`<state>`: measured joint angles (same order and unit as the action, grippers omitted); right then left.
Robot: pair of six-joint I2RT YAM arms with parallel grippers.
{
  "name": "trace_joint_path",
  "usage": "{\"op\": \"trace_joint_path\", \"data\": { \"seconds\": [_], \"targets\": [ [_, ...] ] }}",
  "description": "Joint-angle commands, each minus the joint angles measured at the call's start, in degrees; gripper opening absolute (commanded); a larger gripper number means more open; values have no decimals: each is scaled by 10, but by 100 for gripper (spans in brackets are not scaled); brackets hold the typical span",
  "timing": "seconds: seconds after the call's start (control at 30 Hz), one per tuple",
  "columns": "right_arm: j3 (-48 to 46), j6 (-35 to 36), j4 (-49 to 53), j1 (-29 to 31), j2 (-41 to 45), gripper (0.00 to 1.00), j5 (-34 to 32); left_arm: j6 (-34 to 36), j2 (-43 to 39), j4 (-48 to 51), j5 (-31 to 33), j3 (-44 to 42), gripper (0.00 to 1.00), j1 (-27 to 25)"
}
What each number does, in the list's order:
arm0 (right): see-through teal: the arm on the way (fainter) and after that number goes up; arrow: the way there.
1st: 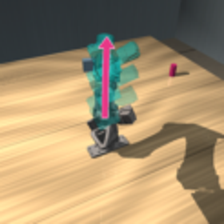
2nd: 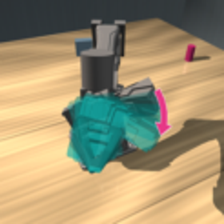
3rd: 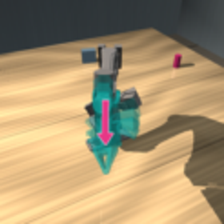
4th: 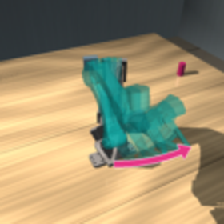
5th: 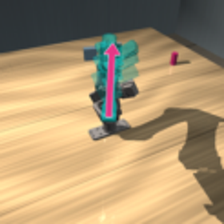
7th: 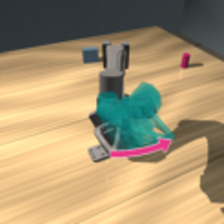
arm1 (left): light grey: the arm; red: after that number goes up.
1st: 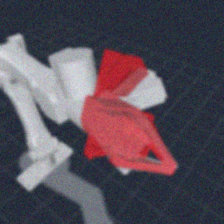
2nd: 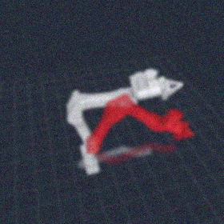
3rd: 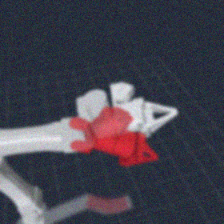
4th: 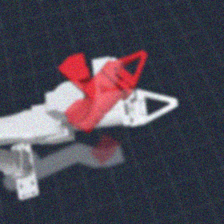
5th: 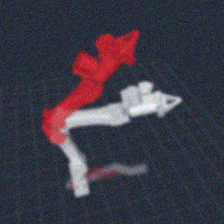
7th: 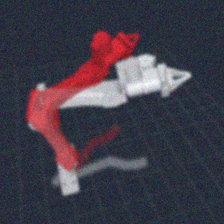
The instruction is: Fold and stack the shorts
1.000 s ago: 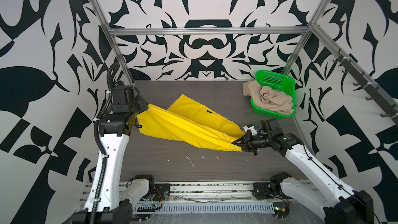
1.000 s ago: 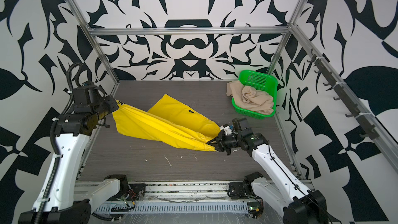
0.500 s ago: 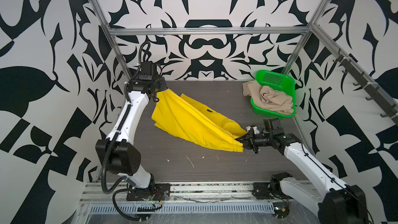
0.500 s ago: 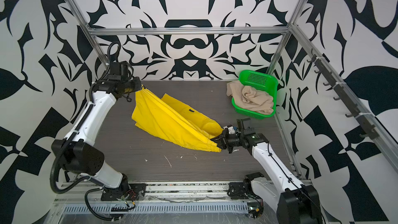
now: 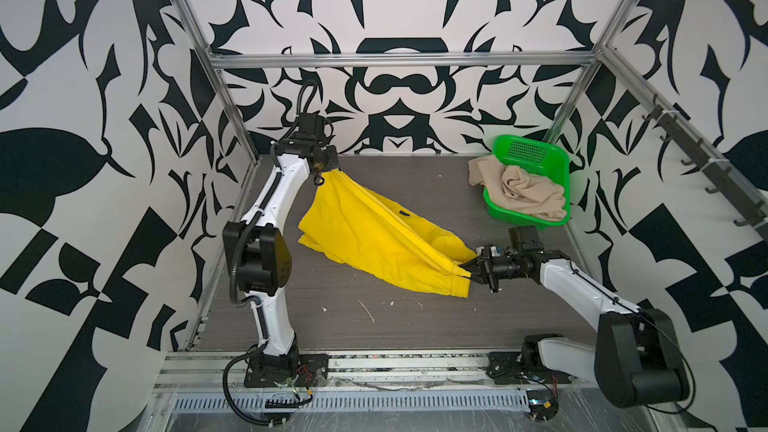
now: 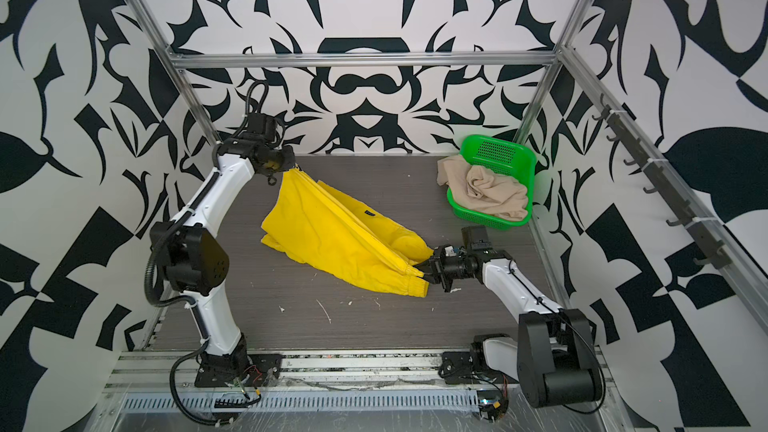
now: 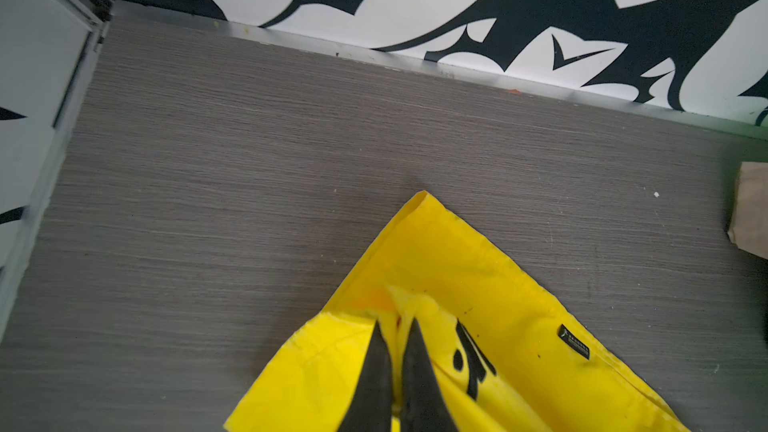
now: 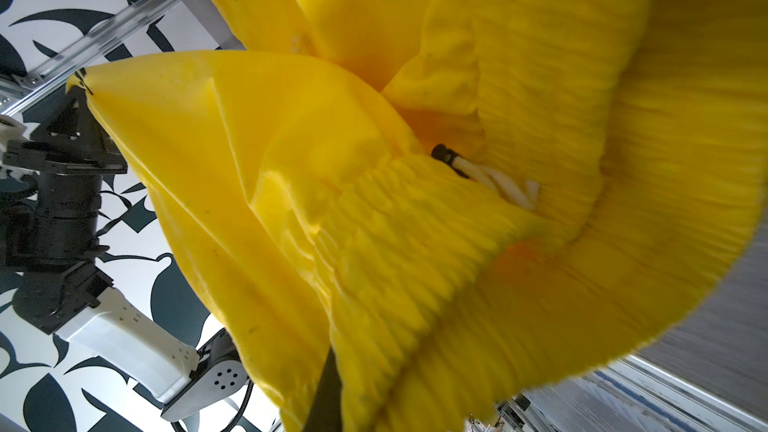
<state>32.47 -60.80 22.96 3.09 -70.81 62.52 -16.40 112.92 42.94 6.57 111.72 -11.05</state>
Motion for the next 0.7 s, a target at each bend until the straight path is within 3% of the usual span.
{"op": "trace_joint_path", "data": {
  "seconds": [0.0,0.13,0.27,0.33,0.5,0.67],
  "targets": [
    [-14,18,16,-18,-17,18,-1,-13,68,-45,31,64,3,4],
    [-38,-14,-31,-45,-25,35,-13,-28,175,-35,8,158,17,-13],
    [-49,-49,-63,-80,0,58,-49,-53,267,-4,-19,270,50,-19],
    [-43,-52,-59,-93,19,67,-68,-57,277,3,-21,290,54,-19],
    [17,1,30,-100,66,75,-150,-36,187,-21,-9,178,58,-19],
    [100,59,105,-83,113,78,-235,-31,17,-61,-21,-57,60,-13]
  ]
}}
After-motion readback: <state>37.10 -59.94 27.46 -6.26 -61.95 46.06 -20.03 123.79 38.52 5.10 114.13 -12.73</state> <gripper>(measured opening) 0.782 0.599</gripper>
